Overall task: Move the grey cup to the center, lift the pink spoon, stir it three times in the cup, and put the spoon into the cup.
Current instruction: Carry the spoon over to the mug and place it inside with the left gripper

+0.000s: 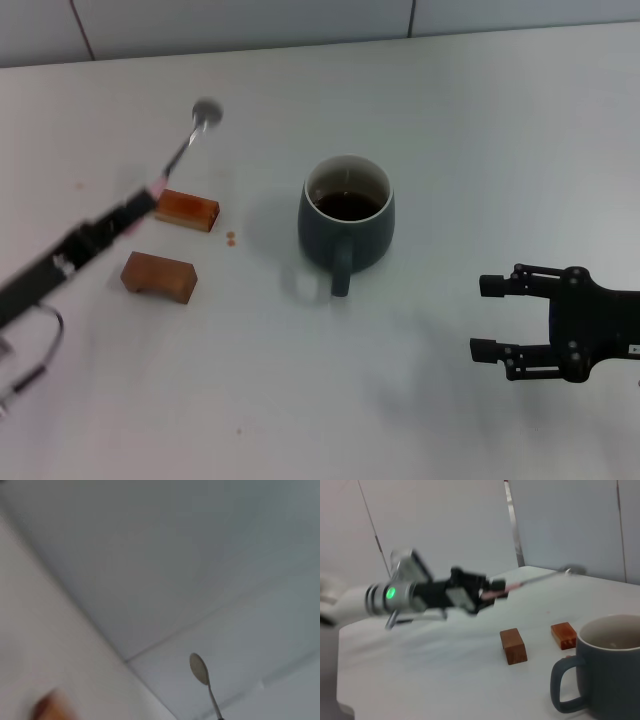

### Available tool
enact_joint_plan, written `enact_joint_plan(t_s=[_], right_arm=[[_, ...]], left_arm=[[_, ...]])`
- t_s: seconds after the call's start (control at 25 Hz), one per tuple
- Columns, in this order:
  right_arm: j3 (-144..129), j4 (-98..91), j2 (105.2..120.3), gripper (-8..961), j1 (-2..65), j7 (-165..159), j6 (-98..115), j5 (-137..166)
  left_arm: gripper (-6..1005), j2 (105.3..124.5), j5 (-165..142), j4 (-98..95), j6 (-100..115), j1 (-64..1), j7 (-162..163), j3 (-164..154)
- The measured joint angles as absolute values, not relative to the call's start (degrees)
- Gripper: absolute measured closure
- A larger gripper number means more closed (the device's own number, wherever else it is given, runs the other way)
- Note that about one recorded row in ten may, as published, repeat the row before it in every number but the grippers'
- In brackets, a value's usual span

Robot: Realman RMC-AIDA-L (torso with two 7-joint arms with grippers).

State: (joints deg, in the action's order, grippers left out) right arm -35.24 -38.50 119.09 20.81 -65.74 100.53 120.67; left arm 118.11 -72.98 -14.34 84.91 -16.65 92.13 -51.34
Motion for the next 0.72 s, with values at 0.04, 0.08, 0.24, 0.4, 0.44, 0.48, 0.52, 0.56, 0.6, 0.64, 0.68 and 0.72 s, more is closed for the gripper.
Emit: enact_joint_plan(t_s=[0.04,0.08,0.24,0.4,0.44,0.48,0.52,0.56,0.6,0.64,0.68,0.72], right_arm=[[-35.23,-38.50,119.09,141,20.78,-65.75,100.53,120.68],[-35.23,-38.50,119.09,141,20.78,-65.75,100.53,120.68],[-35.14,-38.61,119.09,142,20.71,-65.74,100.85,120.68],[-34.91,-38.96,119.09,142,20.51,-65.76,100.93,120.68],[-34.77,-39.01,119.09,142,20.41,-65.79,100.96,120.68],[-34.77,-39.01,119.09,142,20.41,-65.79,100.96,120.68],[-34.72,-39.03,119.09,142,20.41,-65.80,101.00,120.68],[-34.72,-39.03,119.09,142,20.41,-65.80,101.00,120.68],[-34.71,-39.06,119.09,142,20.41,-65.81,101.01,120.68],[-34.73,-39.10,119.09,142,20.44,-65.82,101.02,120.67],[-34.73,-39.10,119.09,142,20.44,-65.82,101.02,120.67],[-34.76,-39.11,119.09,142,20.46,-65.82,101.03,120.61]], left_arm=[[871,117.90,-75.47,-19.66,84.35,-16.81,93.89,-51.78],[871,117.53,-79.83,-27.56,83.50,-17.10,96.52,-52.08],[871,114.96,-94.88,-55.77,84.41,-19.17,104.13,-51.45],[871,114.06,-105.89,-72.31,87.45,-22.20,107.97,-51.65],[871,114.42,-112.84,-79.31,90.45,-24.73,108.99,-51.79],[872,114.42,-112.84,-79.31,90.45,-24.73,108.99,-51.79],[872,115.09,-117.93,-84.00,93.15,-27.24,109.39,-52.01],[872,115.70,-121.06,-86.22,94.71,-29.17,109.69,-52.14],[872,116.35,-124.07,-88.08,96.10,-31.02,109.75,-52.16],[872,117.86,-129.90,-90.84,98.69,-35.18,109.59,-52.99],[872,117.86,-129.90,-90.84,98.69,-35.18,109.59,-52.99],[872,118.41,-133.58,-92.26,99.81,-37.75,109.62,-55.27]])
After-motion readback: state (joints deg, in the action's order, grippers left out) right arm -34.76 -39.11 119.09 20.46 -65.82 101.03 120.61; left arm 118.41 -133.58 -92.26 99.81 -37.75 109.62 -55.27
